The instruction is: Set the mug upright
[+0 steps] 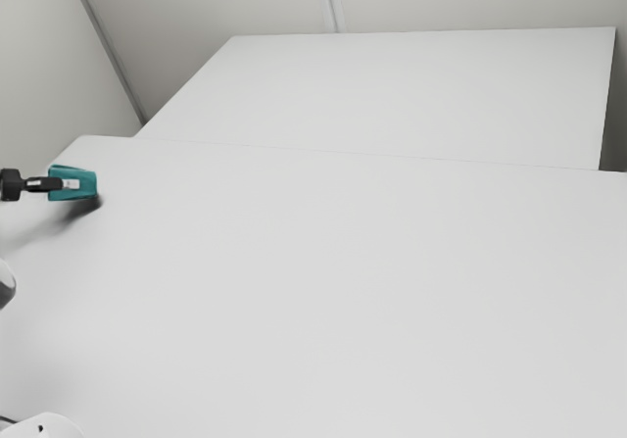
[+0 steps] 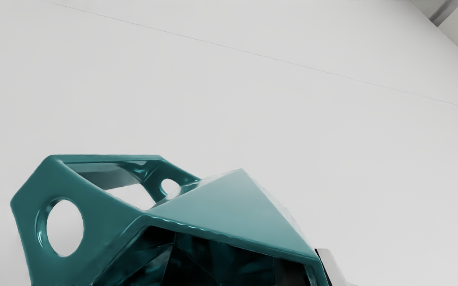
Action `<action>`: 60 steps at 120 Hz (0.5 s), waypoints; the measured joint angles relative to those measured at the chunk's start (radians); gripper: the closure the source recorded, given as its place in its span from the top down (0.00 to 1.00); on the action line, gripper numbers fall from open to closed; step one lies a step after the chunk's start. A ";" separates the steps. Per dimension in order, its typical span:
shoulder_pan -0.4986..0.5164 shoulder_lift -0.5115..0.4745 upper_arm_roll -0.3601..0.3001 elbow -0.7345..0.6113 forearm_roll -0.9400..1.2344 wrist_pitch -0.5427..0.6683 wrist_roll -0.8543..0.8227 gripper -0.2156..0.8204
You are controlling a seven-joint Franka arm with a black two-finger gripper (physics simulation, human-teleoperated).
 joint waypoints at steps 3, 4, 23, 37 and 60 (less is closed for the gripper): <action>-0.006 -0.005 -0.004 0.000 0.000 0.001 0.000 0.06; -0.008 -0.007 -0.007 0.001 0.000 0.001 0.000 0.06; -0.072 -0.076 -0.032 -0.013 0.003 0.012 -0.001 0.05; -0.145 -0.239 -0.022 -0.145 0.057 0.030 -0.006 0.05; -0.284 -0.686 -0.031 -0.610 0.391 0.103 -0.077 0.04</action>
